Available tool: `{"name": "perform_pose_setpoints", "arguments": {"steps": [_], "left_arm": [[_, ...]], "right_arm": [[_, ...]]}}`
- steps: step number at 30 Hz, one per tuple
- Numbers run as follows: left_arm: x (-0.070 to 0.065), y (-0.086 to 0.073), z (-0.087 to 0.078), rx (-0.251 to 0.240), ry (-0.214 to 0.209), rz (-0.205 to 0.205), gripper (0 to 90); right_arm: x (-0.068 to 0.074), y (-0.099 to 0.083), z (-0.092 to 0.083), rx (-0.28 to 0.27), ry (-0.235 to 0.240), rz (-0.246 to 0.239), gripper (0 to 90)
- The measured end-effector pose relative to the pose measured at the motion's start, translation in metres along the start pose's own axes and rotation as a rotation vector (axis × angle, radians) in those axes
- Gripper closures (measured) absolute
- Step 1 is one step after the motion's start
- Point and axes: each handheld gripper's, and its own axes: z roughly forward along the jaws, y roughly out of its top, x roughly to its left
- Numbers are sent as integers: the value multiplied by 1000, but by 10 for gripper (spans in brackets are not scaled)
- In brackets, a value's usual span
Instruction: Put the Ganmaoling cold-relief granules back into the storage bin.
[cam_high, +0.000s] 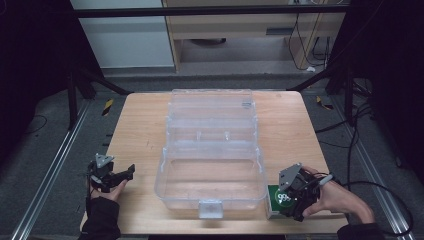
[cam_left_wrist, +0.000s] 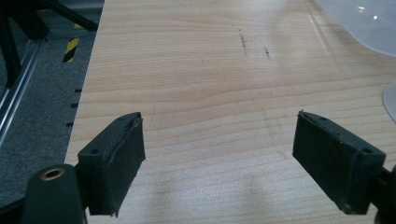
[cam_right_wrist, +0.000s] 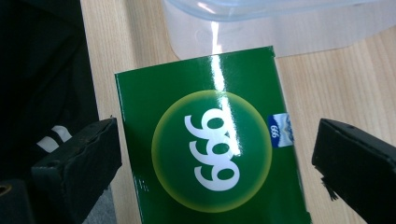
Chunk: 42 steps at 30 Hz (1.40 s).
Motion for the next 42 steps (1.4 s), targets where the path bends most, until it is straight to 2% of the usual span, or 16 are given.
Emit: {"name": "perform_pose_setpoints", "arguments": {"steps": [24, 31, 35, 42], "left_arm": [[0, 0, 0, 1, 2, 2, 164], [0, 0, 0, 1, 3, 2, 165], [0, 0, 1, 2, 2, 2, 165], [0, 0, 1, 2, 1, 2, 166]], "right_arm": [[-2, -5, 27, 47, 45, -17, 71], [-3, -7, 28, 37, 55, -26, 100], [-4, -10, 25, 27, 63, -19, 145], [-6, -13, 21, 25, 63, -2, 161]]}}
